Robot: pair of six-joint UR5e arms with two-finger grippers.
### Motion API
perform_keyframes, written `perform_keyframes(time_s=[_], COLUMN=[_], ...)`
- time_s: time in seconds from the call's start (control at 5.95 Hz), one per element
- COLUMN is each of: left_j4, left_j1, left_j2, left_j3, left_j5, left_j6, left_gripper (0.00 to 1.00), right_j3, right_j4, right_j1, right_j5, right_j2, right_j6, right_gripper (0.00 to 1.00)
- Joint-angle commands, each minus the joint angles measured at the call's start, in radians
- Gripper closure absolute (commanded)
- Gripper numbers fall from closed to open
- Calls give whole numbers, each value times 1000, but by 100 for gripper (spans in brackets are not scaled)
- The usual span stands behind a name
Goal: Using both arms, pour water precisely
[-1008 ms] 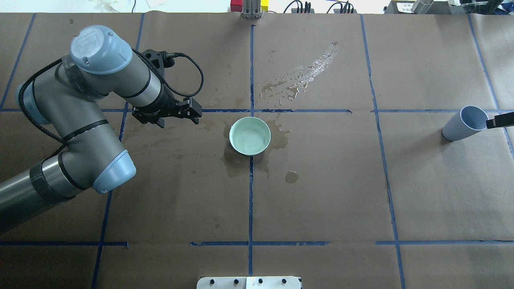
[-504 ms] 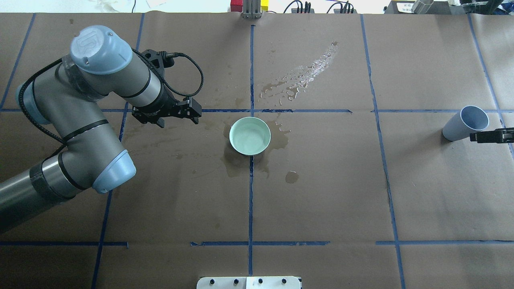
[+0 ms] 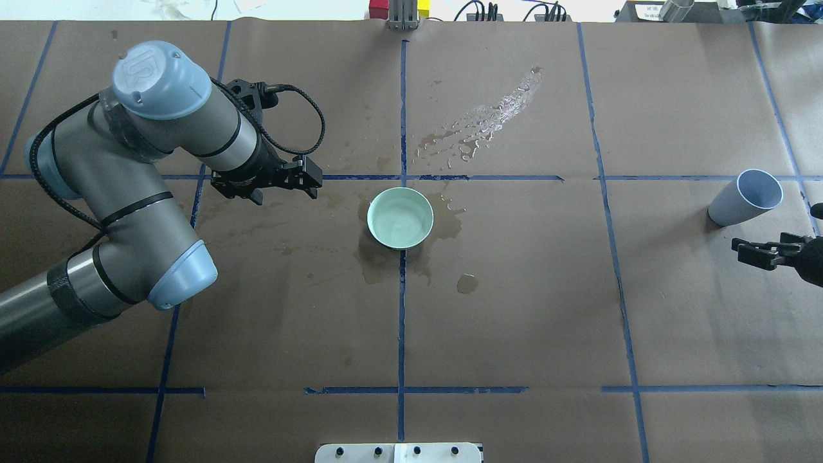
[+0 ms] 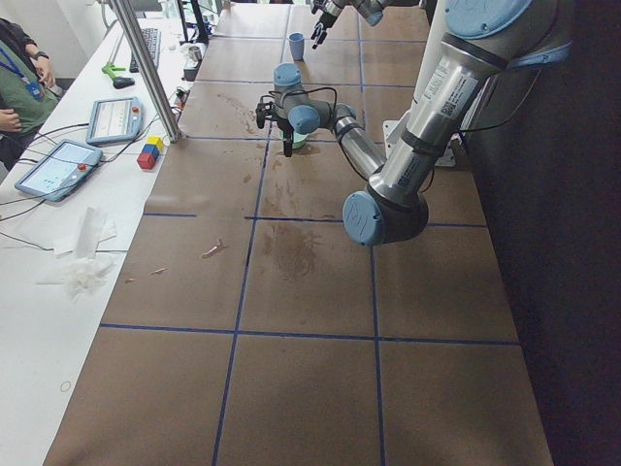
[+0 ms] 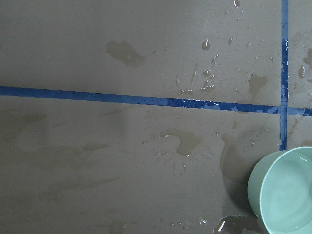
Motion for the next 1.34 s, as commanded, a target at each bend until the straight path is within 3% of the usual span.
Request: perform_keyframes(time_s=[0.0, 0.34, 1.18], left_j4=[0, 0, 0], left_j1=[2, 0, 0], left_j2=[0, 0, 0], left_j3=[-1, -1, -1], left_j5=[0, 0, 2], left_j6=[-2, -5, -3], left_gripper=[0, 0, 0], right_j3=[-36, -148, -173], right_j4=[52, 146, 149], right_j1=[-95, -104, -101], right_j5=[-193, -259, -310], right_j2=[12, 58, 98], right_j6=[32, 20, 3], right_gripper=[0, 0, 0])
